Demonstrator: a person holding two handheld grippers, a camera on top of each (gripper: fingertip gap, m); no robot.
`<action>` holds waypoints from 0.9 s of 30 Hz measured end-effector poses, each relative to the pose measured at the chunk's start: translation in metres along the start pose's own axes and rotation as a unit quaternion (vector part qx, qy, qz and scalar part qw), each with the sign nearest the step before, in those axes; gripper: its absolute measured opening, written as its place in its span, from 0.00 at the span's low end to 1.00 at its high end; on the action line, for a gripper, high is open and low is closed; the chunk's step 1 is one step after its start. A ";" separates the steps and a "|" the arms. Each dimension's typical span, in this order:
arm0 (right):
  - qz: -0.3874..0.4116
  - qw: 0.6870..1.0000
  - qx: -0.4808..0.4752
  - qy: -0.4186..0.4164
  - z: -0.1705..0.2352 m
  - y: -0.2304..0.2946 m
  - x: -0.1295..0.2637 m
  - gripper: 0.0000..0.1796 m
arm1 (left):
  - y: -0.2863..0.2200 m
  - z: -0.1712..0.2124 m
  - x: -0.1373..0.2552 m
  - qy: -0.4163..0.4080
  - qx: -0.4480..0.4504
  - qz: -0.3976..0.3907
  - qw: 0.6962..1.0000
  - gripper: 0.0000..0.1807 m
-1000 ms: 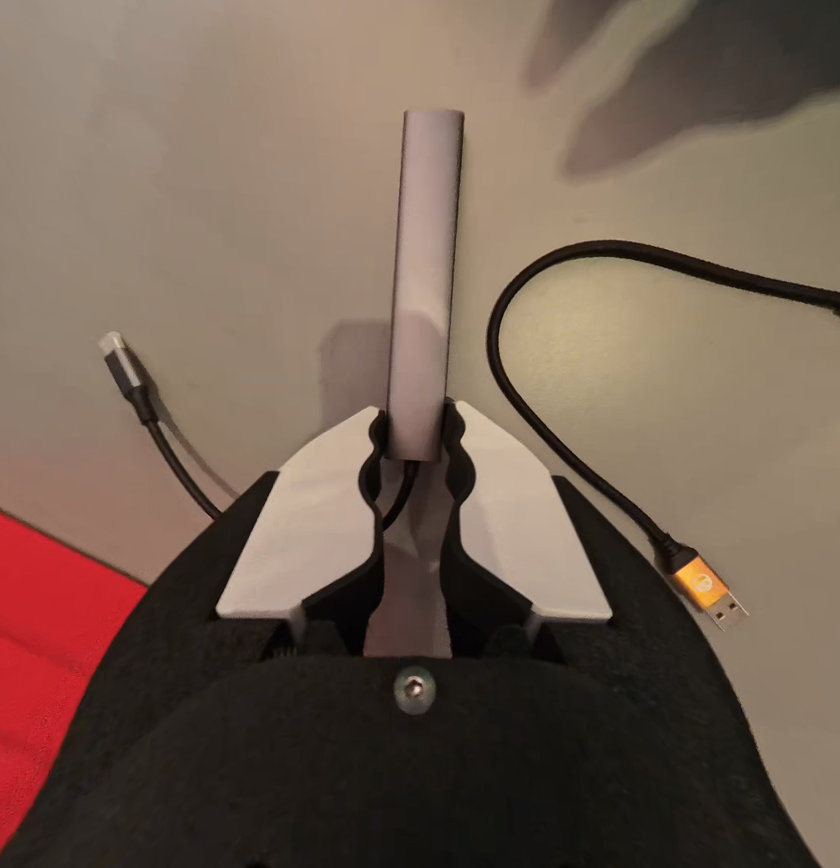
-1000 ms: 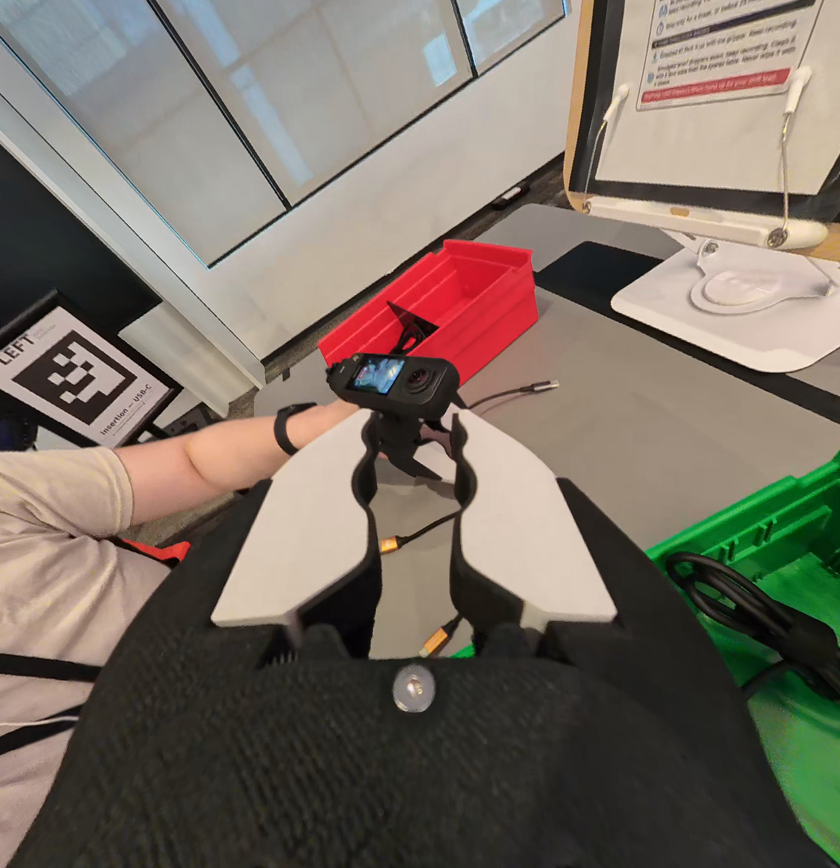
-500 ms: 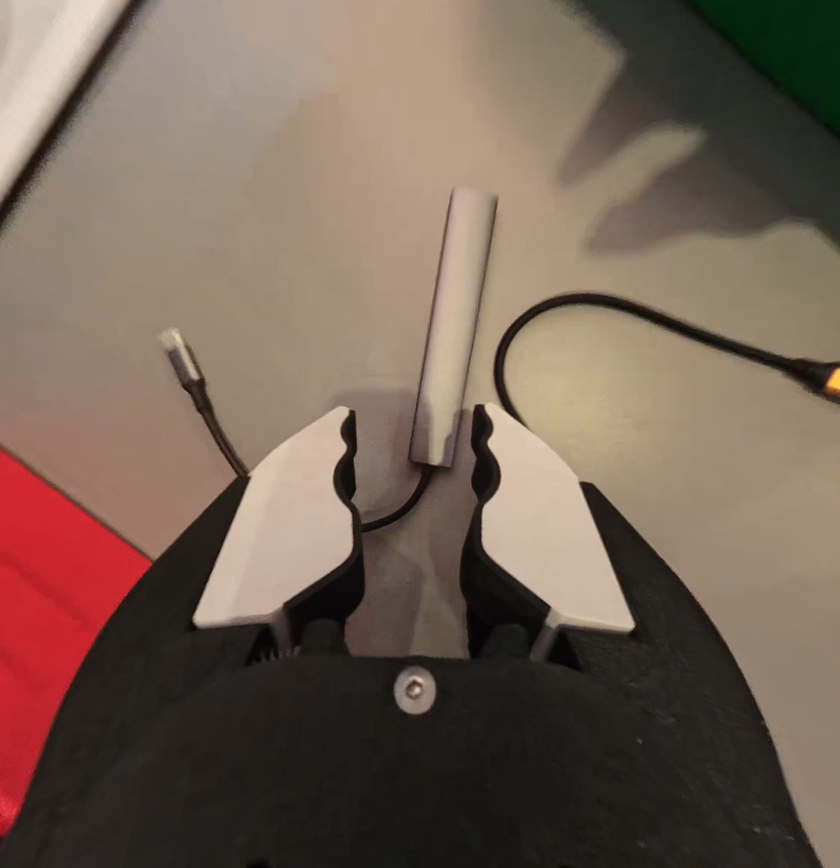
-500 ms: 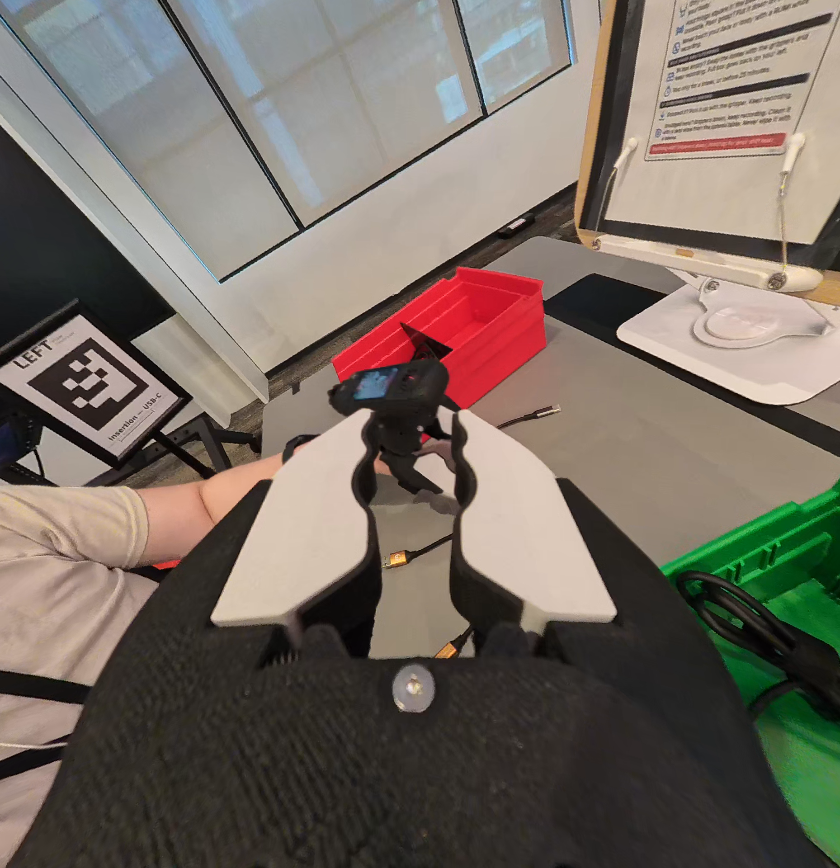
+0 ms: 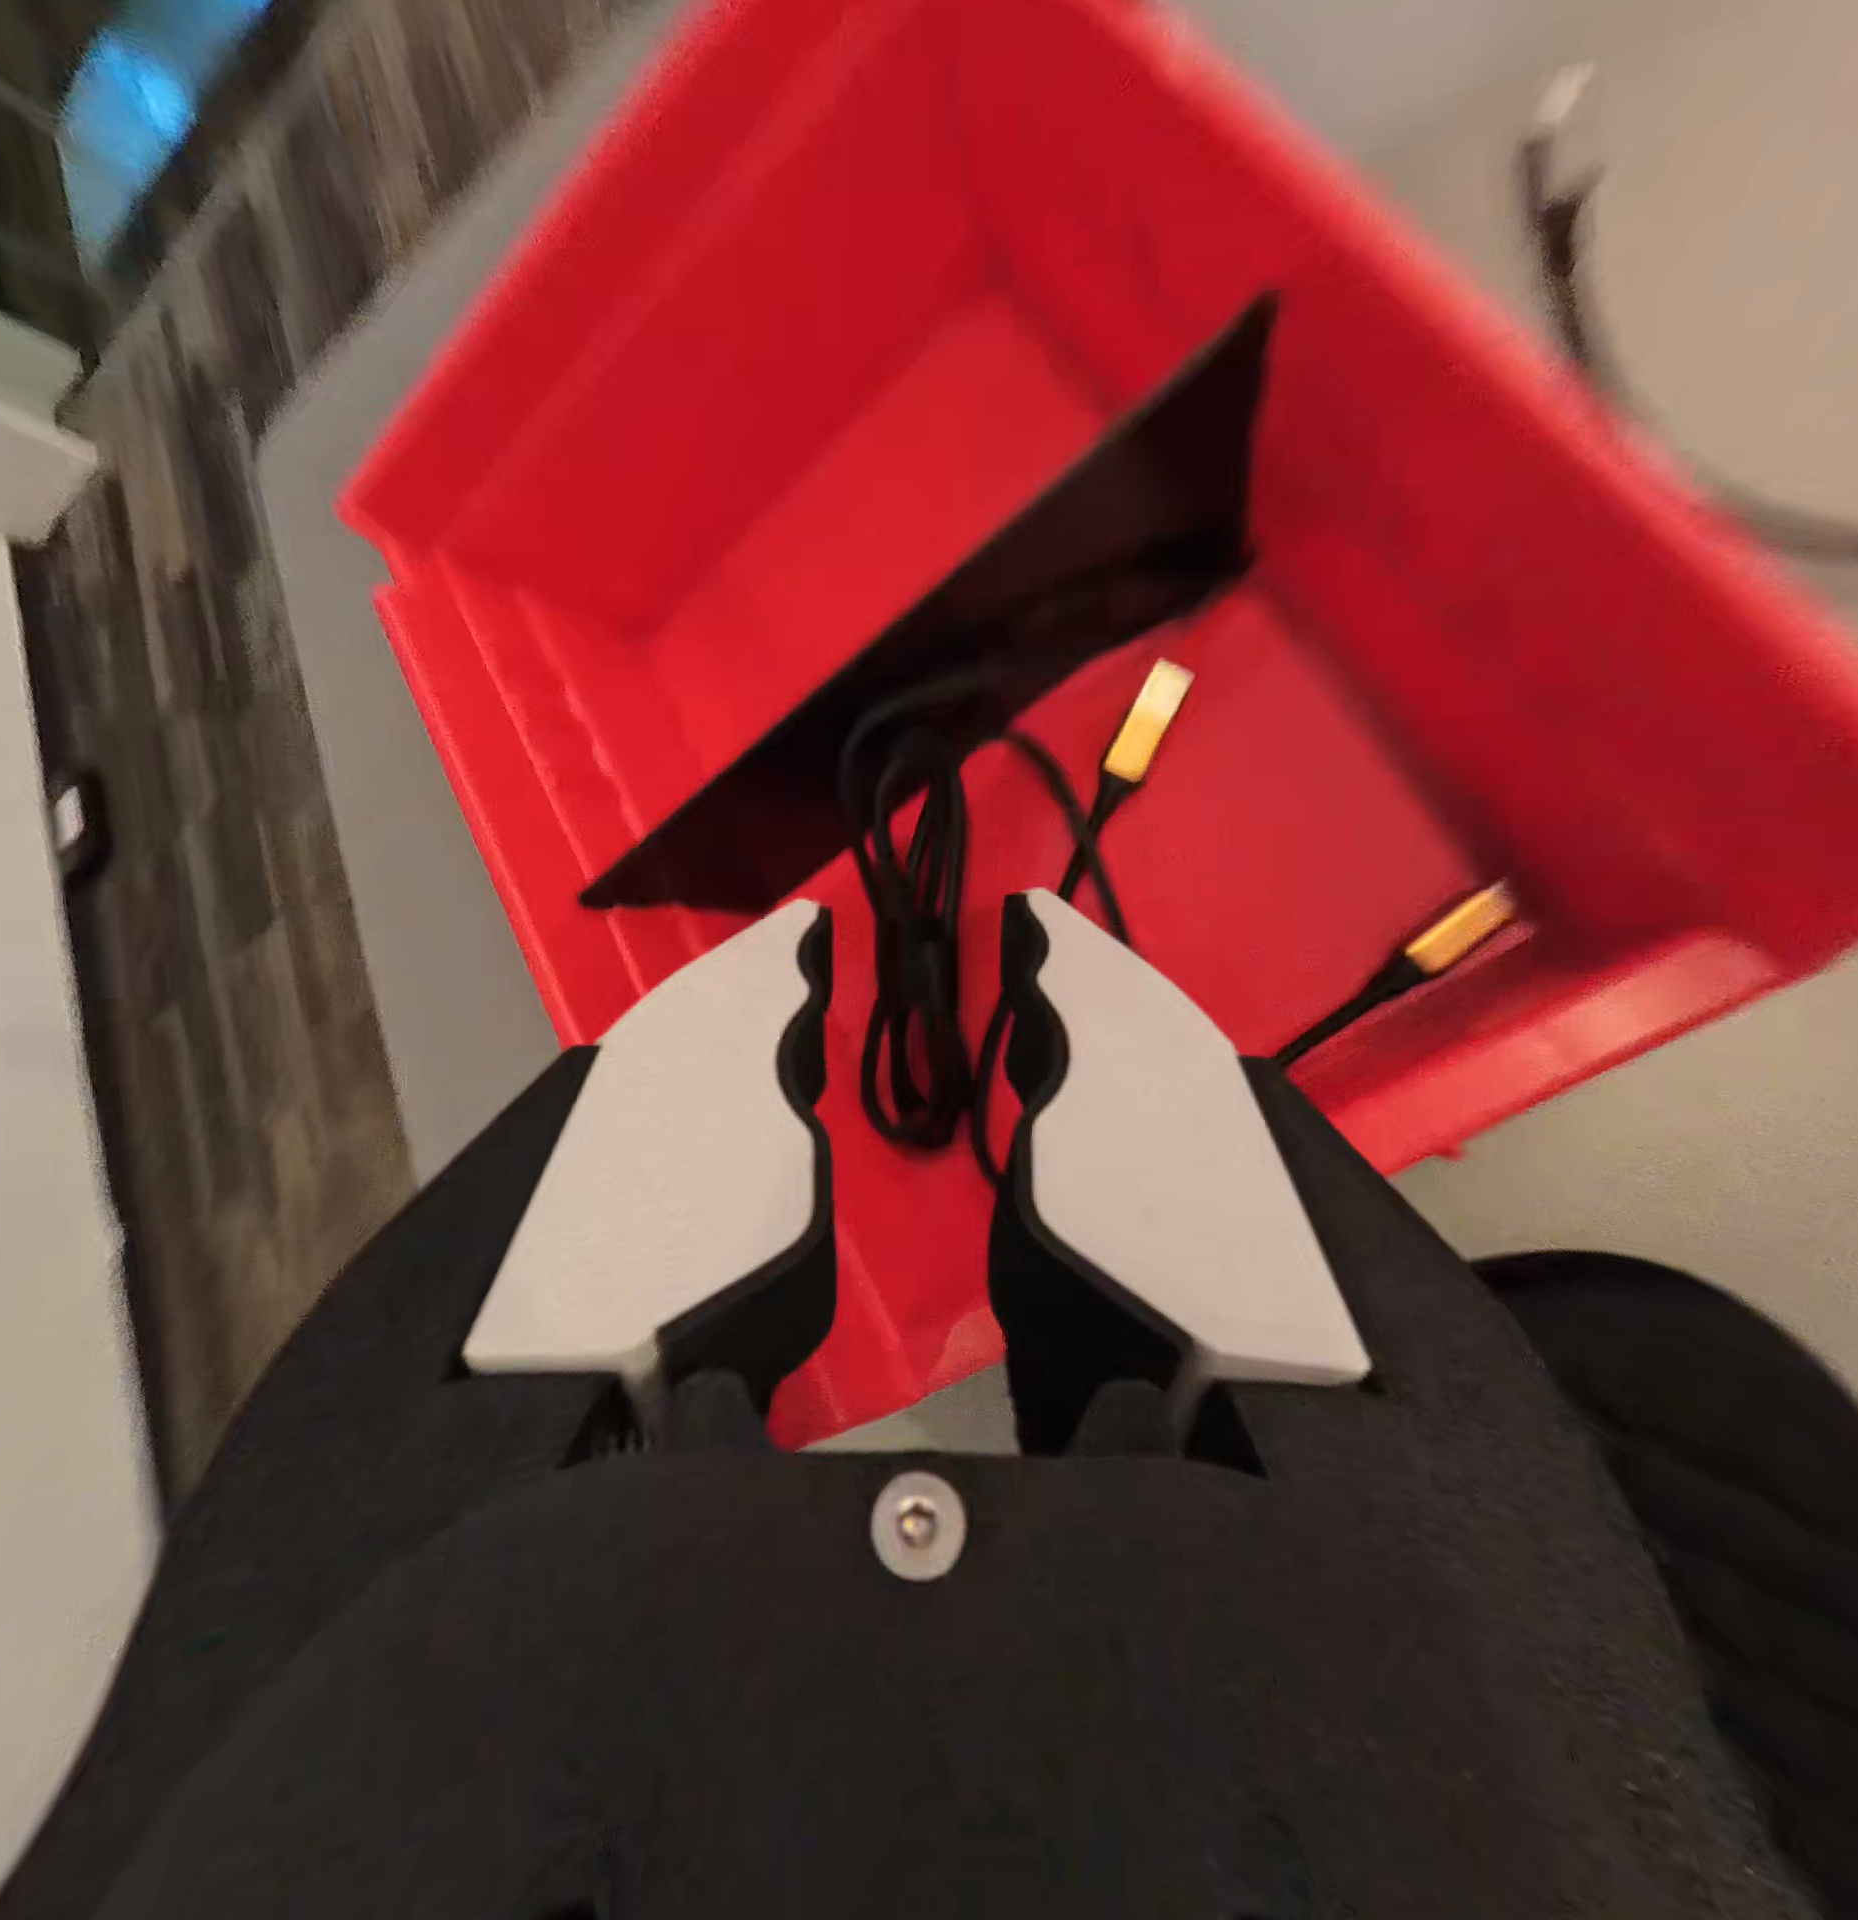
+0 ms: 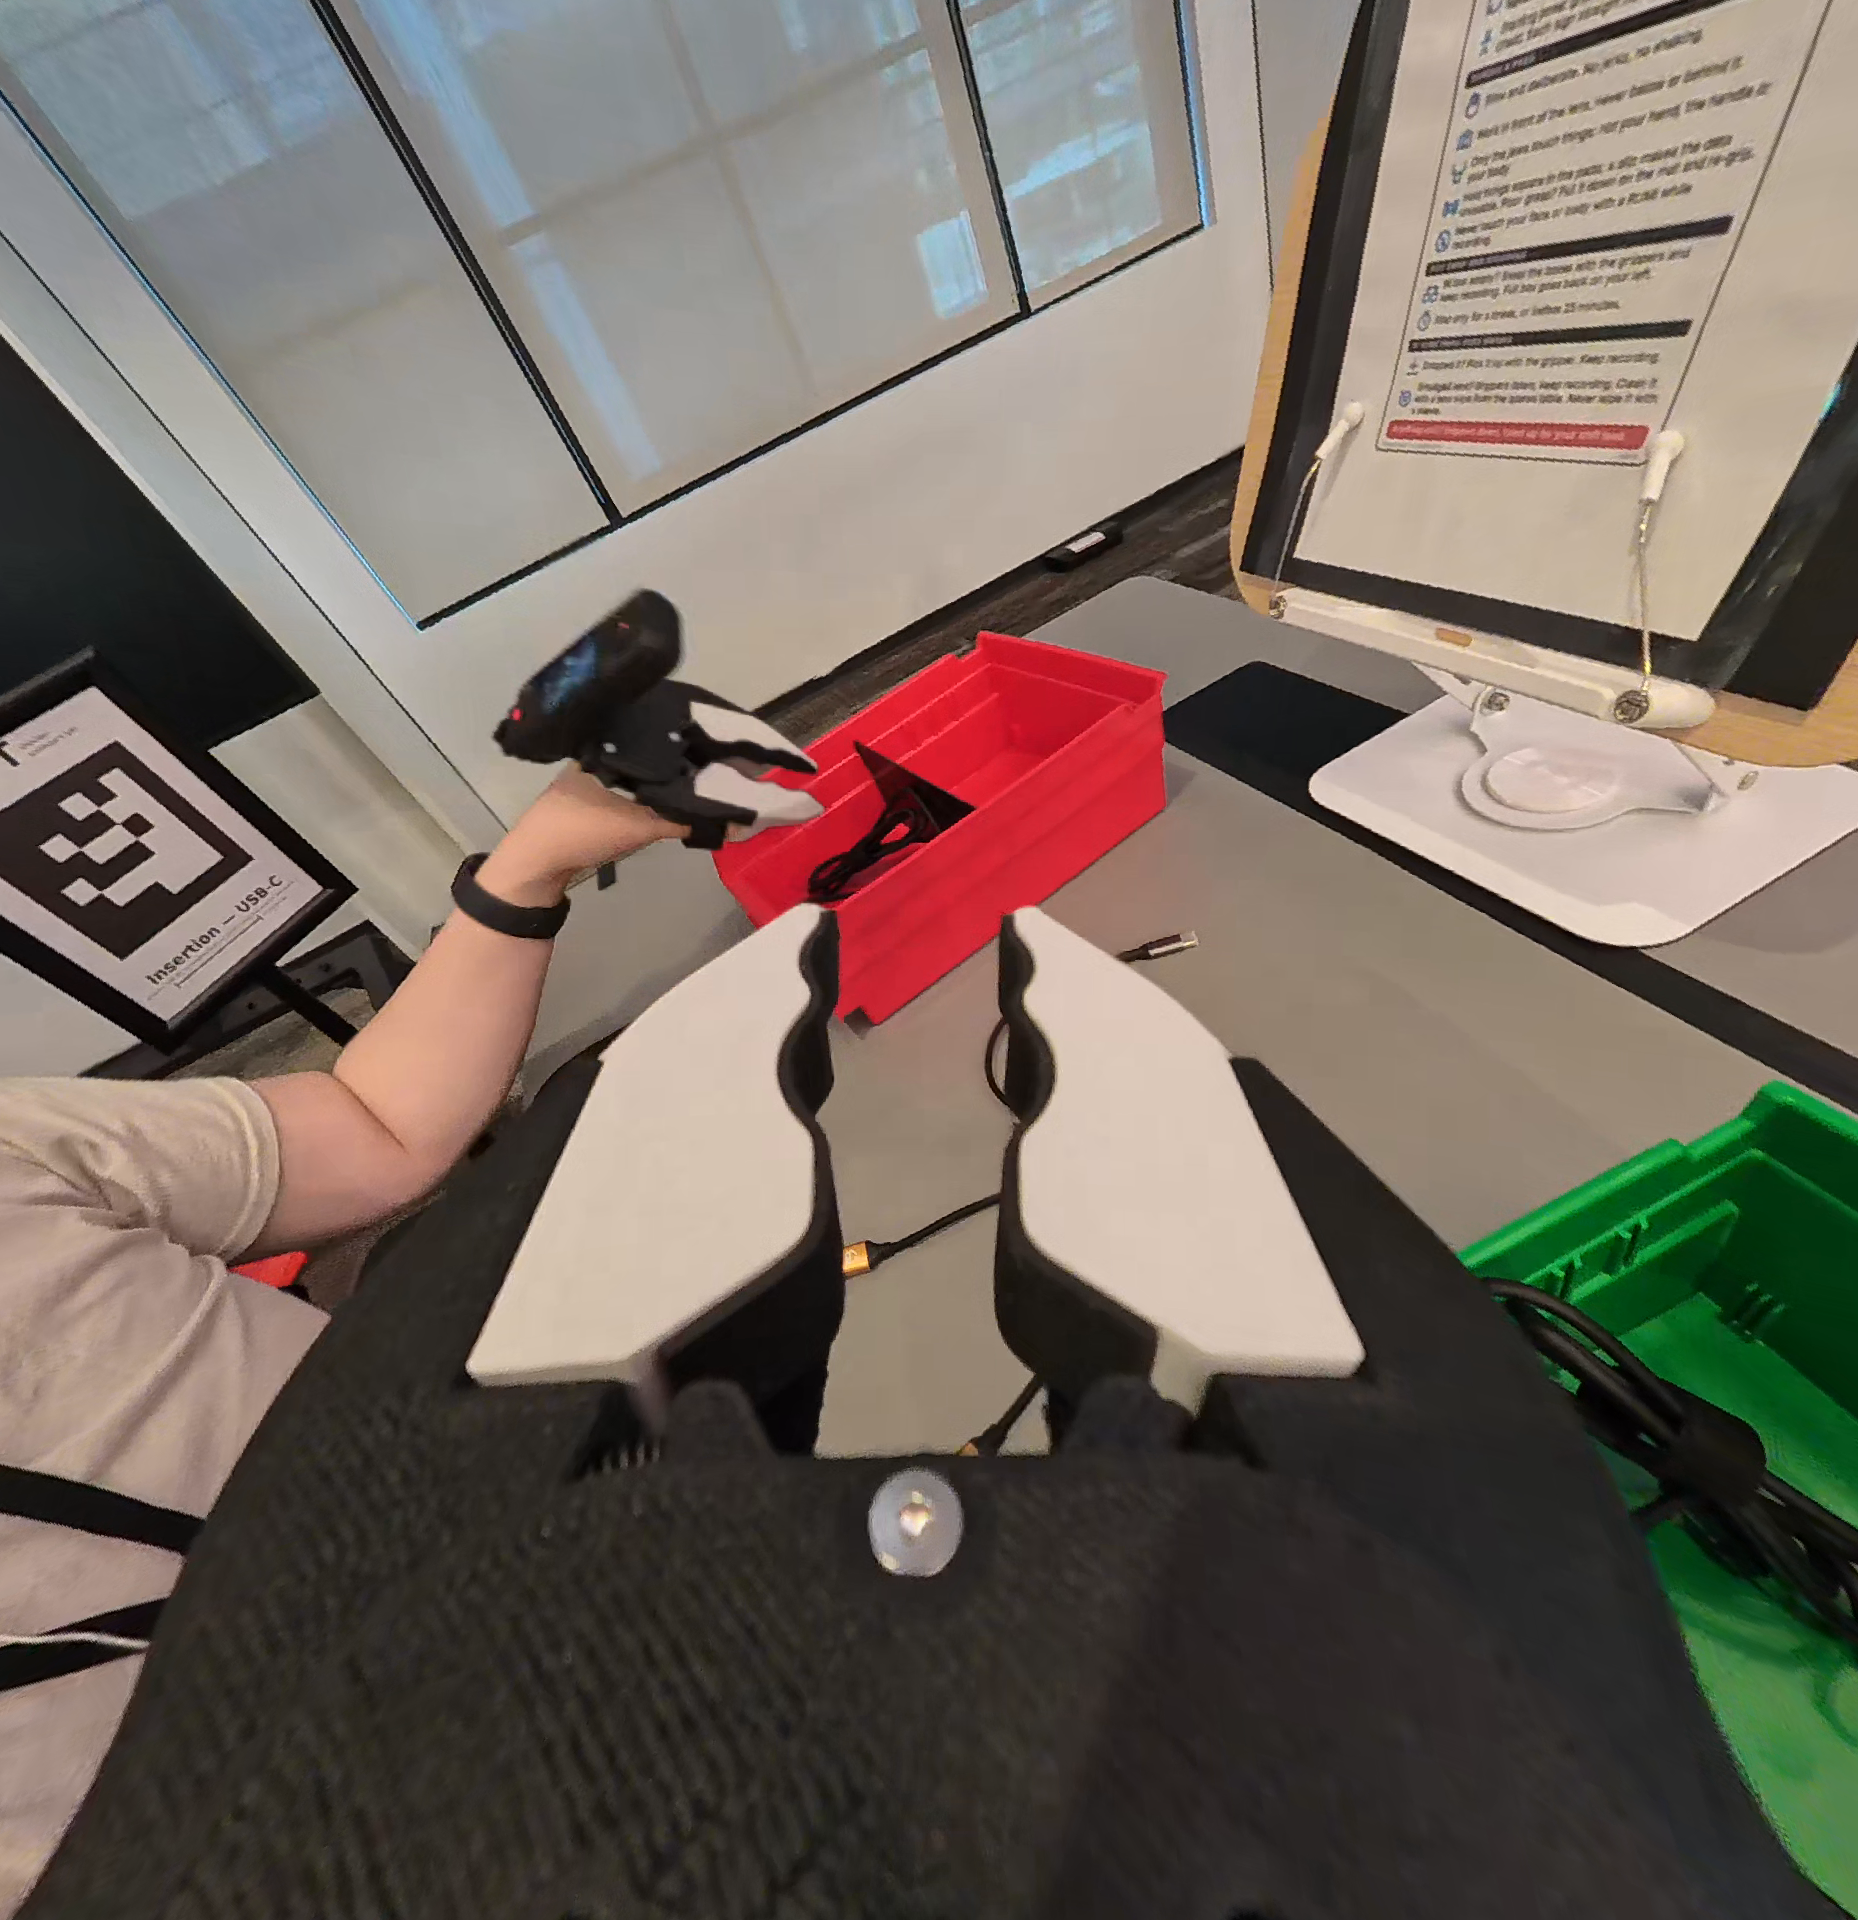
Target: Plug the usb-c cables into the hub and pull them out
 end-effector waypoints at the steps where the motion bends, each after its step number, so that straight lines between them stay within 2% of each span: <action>1: 0.002 1.000 -0.003 0.003 0.001 -0.001 0.000 0.17 | -0.001 0.004 -0.012 0.037 -0.020 -0.016 0.999 0.20; 2: 0.006 1.000 -0.006 0.005 0.002 -0.002 0.000 0.17 | -0.003 0.006 -0.023 0.064 -0.039 -0.037 0.996 0.23; 8: 0.005 1.000 -0.020 0.015 0.005 -0.006 -0.001 0.17 | -0.016 0.018 -0.078 0.214 -0.078 -0.042 0.973 0.28; 10: 0.004 1.000 -0.021 0.018 0.005 -0.007 -0.001 0.17 | -0.020 0.020 -0.090 0.235 -0.078 -0.025 0.969 0.26; 12: 0.004 1.000 -0.023 0.019 0.006 -0.008 -0.001 0.17 | -0.020 0.024 -0.098 0.249 -0.088 -0.027 0.964 0.15; 14: 0.004 0.999 -0.026 0.020 0.006 -0.009 -0.001 0.17 | -0.018 0.024 -0.094 0.240 -0.085 -0.029 0.967 0.14; 17: 0.005 1.000 -0.024 0.017 0.006 -0.009 0.000 0.17 | -0.004 0.014 -0.063 0.191 -0.058 -0.066 0.978 0.13; 22: 0.007 1.000 -0.026 0.015 0.006 -0.011 0.001 0.17 | 0.028 -0.022 0.021 0.079 -0.029 -0.150 0.985 0.13; 25: 0.013 1.000 -0.023 0.015 0.006 -0.010 0.002 0.17 | 0.027 -0.047 0.078 -0.004 -0.023 -0.142 0.990 0.13; 27: 0.014 1.000 -0.019 0.011 0.005 -0.008 0.004 0.16 | 0.012 -0.063 0.111 -0.073 -0.028 -0.109 0.991 0.13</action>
Point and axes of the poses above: each gripper's, where its closed fingertips meet, x back along the fingers, z out of its underside, y = z × x across the jaws, the point moved 10 cm from there along x, back along the fingers, and after that the axes turned 9 degrees about -z, right-handed, at the moved point
